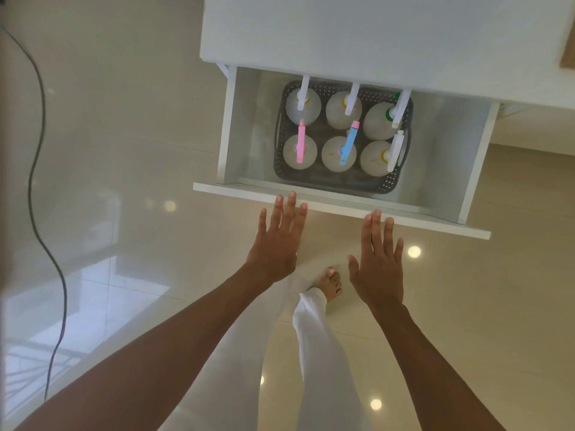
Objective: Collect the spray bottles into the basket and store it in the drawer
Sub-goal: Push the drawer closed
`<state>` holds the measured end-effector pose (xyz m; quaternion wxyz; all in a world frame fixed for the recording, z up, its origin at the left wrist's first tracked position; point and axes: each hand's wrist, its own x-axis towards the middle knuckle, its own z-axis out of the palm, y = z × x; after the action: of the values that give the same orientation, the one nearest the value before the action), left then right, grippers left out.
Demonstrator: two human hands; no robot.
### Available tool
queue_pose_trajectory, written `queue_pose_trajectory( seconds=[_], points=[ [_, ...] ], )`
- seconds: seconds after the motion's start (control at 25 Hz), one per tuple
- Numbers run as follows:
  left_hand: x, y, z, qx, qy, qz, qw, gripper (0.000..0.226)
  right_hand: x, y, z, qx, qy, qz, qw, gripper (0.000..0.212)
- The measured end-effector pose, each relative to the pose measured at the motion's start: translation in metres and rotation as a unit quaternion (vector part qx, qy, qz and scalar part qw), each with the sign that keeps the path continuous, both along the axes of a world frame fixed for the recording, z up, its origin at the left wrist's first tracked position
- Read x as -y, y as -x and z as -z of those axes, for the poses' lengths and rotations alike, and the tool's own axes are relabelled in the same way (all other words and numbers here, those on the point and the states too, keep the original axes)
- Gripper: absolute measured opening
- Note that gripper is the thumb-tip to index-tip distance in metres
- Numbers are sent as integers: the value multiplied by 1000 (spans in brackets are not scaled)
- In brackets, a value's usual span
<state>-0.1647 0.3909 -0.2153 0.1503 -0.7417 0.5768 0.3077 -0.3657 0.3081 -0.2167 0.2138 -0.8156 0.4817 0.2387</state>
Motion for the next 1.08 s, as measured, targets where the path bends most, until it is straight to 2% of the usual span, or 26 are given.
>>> queue_pose_trajectory(
  seconds=[0.2,0.28,0.36,0.56,1.08],
  points=[
    [33,-15,3,1,9,1,1000,84,33,-19,-3,15,1,24,1000,97],
    [45,-22,6,-3,19,0,1000,84,46,-26,-3,22,4,28,999,93],
    [58,-28,11,-4,29,-10,1000,81,59,-35,0,19,10,35,999,88],
    [88,-35,19,15,56,-42,997,70,89,-49,9,12,31,24,999,98],
    [162,-58,32,55,91,-76,991,98,163,-77,38,84,107,16,991,87]
  ],
)
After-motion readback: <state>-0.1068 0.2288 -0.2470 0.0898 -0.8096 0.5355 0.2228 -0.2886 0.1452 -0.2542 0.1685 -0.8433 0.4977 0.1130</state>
